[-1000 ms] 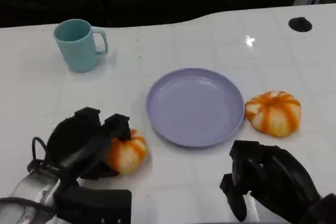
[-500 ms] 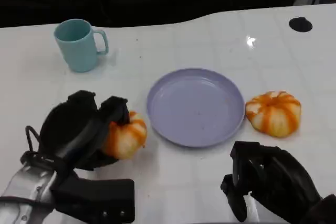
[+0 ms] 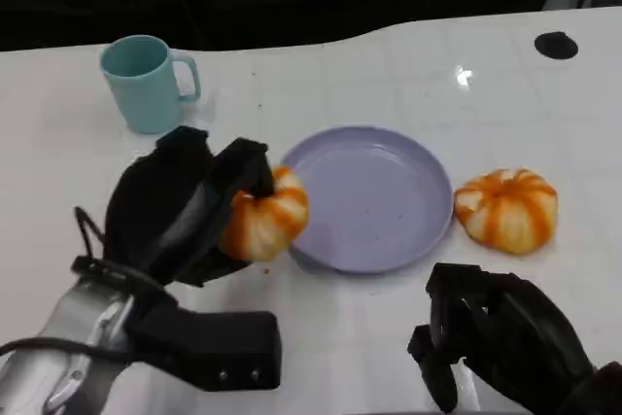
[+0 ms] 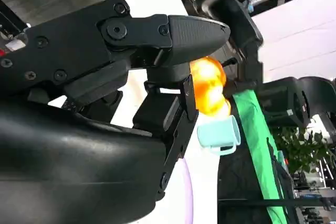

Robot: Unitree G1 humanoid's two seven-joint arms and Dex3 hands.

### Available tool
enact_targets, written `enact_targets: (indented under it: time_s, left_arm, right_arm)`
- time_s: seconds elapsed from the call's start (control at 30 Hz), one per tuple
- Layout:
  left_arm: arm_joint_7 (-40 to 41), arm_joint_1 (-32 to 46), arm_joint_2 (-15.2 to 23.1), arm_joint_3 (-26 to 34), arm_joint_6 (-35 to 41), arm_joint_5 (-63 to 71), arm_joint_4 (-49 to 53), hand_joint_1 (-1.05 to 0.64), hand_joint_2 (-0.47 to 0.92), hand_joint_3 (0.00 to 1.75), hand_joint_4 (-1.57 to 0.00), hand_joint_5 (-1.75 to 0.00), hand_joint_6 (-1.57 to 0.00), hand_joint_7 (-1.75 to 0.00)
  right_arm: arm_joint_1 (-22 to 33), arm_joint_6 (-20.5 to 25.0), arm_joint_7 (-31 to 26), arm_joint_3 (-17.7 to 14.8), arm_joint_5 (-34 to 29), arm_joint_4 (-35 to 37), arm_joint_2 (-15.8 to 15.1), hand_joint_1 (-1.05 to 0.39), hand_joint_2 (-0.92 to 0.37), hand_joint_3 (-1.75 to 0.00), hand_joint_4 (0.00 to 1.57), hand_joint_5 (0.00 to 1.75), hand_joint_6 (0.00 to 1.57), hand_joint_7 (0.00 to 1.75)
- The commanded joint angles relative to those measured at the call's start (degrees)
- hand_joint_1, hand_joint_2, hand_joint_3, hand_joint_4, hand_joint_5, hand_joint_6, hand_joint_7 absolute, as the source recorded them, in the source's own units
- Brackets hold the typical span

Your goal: Grasp the bread from the table and place it into the plate.

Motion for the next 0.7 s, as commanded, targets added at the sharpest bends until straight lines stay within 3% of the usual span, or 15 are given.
enact_targets:
  time_s: [0.03,0.17,0.27,0.4,0.7]
  left_arm:
    - [0.6,-5.0,-1.8,-1.1,-1.6,-0.7,4.6,-0.16,0.37,1.19,-0.92,-1.75,-0.7,-1.75]
    - [-2.4,-8.7,-4.0,-2.3,-1.1,-2.0,7.9,-0.17,0.35,1.19,-0.92,-1.75,-0.71,-1.73]
    - [-3.5,-11.5,-5.4,-3.3,-1.1,-2.1,10.8,-0.19,0.39,1.13,-0.9,-1.75,-0.81,-1.46]
    - [-3.7,-15.1,-7.3,-4.4,-2.2,-3.2,15.9,-0.19,0.41,1.16,-0.9,-1.75,-0.73,-1.72]
    - [-2.0,-22.5,-11.0,-5.7,-8.0,-6.5,32.1,-0.18,0.43,1.18,-0.96,-1.75,-0.75,-1.75]
  right_arm:
    - [0.3,0.2,-0.1,-0.3,0.2,-0.3,-0.4,-0.94,-0.86,-0.46,1.22,1.63,1.04,1.5]
    - [0.5,0.4,0.0,-0.3,0.2,-0.7,-0.6,-0.93,-0.84,-0.5,1.21,1.64,1.04,1.52]
    - [0.7,0.3,0.2,-0.2,0.3,-0.9,-0.7,-0.93,-0.83,-0.52,1.22,1.64,1.04,1.52]
    - [1.2,0.3,-0.3,-0.1,-0.1,-1.6,-0.8,-0.94,-0.82,-0.52,1.23,1.64,1.06,1.51]
    - [1.8,0.5,-0.1,0.0,0.4,-1.9,-0.5,-0.93,-0.81,-0.54,1.22,1.63,1.05,1.5]
